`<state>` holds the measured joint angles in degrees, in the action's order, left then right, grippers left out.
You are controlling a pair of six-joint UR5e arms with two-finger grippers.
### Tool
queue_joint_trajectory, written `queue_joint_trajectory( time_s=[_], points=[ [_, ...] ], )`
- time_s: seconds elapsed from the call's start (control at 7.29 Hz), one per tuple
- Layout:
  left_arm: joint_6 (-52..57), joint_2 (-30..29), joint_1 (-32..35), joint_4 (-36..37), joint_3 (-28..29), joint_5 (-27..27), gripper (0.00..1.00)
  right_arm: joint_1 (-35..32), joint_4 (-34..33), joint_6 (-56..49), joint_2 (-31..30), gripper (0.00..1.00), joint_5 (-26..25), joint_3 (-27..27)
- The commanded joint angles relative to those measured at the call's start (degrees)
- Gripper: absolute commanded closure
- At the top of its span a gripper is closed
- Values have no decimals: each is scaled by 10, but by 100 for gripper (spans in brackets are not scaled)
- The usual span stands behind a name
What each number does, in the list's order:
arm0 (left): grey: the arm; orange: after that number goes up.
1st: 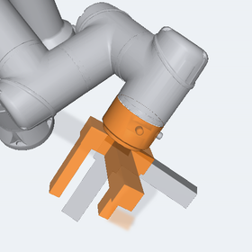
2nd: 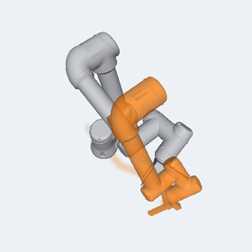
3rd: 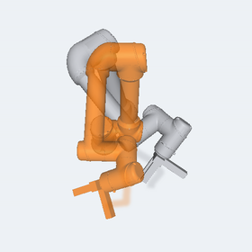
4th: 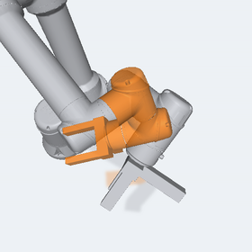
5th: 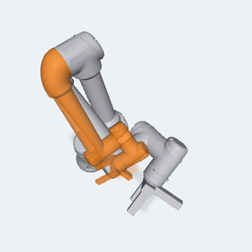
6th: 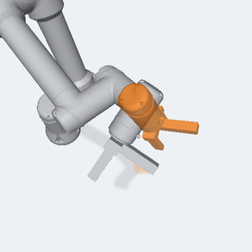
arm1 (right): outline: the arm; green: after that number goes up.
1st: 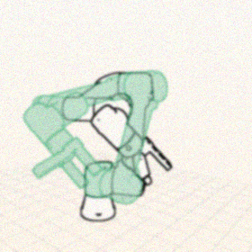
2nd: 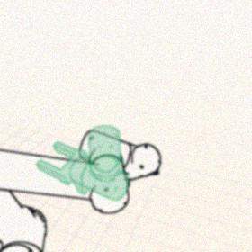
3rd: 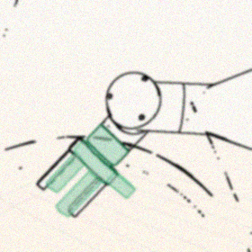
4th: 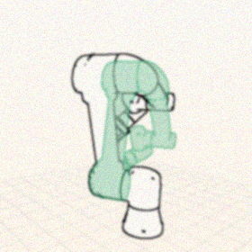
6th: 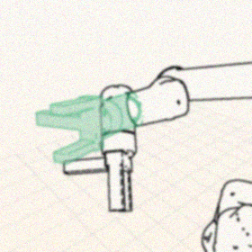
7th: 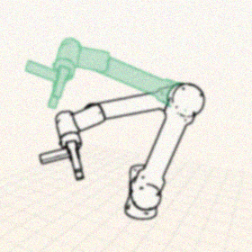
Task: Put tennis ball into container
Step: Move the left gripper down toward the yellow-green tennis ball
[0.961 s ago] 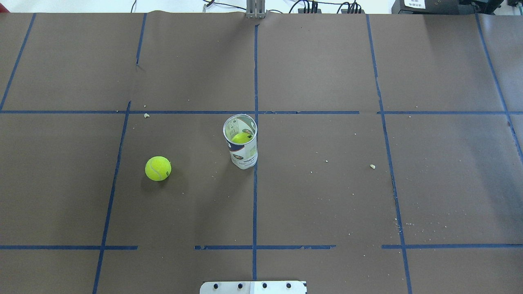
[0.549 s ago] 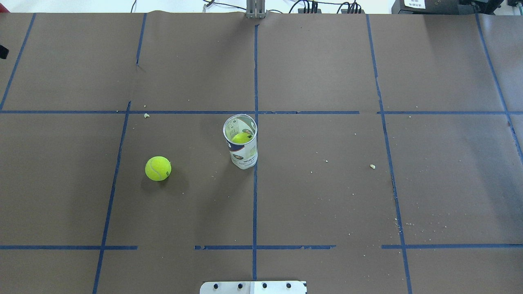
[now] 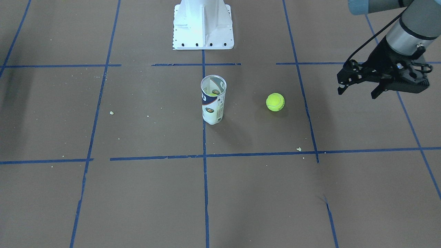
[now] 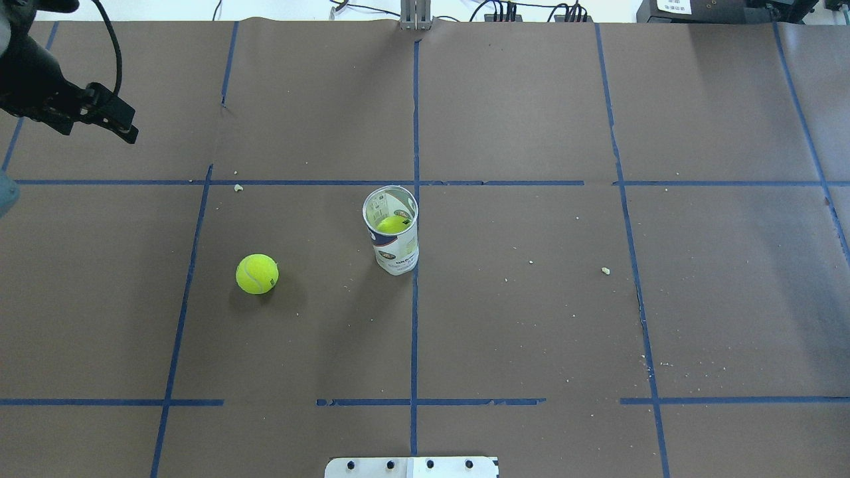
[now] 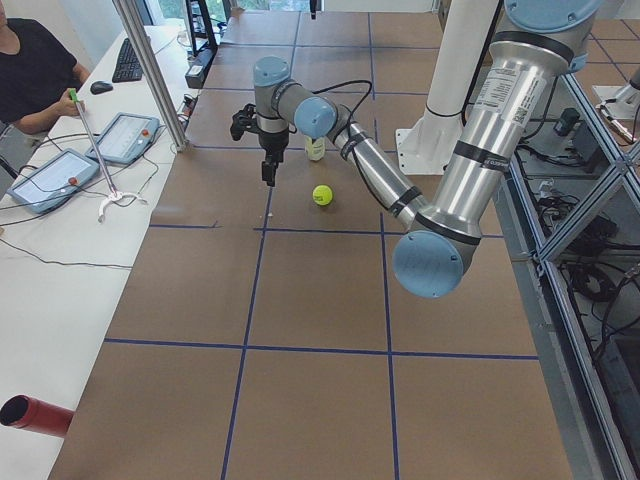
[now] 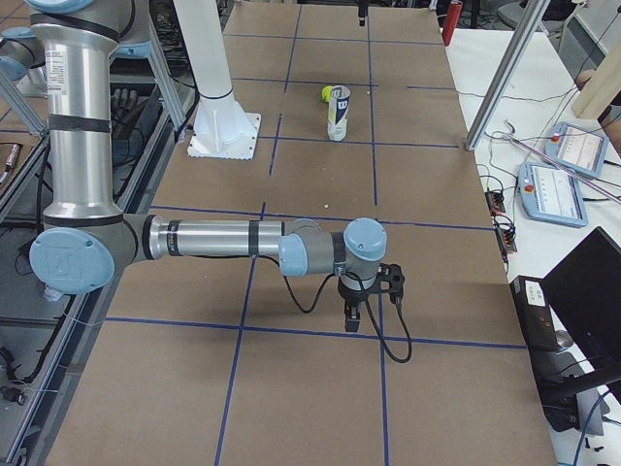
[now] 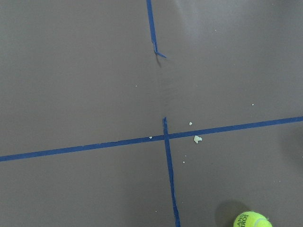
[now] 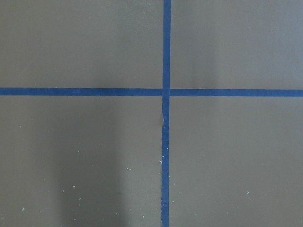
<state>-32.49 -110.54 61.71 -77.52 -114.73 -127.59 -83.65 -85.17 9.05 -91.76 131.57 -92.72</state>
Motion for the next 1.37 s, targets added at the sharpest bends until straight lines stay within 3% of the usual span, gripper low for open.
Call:
queue_joint_trajectory(
  time_s=[0.0, 0.55, 0.69, 1.24],
  points=[
    [-82, 0, -61, -13, -1, 13, 0, 0, 0, 0, 0, 0, 0, 0],
    [-303, 1, -189, -61, 0, 122, 0, 0, 0, 0, 0, 0, 0, 0],
    [-342, 5, -211, -94, 7, 127, 0, 0, 0, 0, 0, 0, 0, 0],
    [-390, 7, -244, -175, 67, 166, 0, 0, 0, 0, 0, 0, 0, 0]
  ],
)
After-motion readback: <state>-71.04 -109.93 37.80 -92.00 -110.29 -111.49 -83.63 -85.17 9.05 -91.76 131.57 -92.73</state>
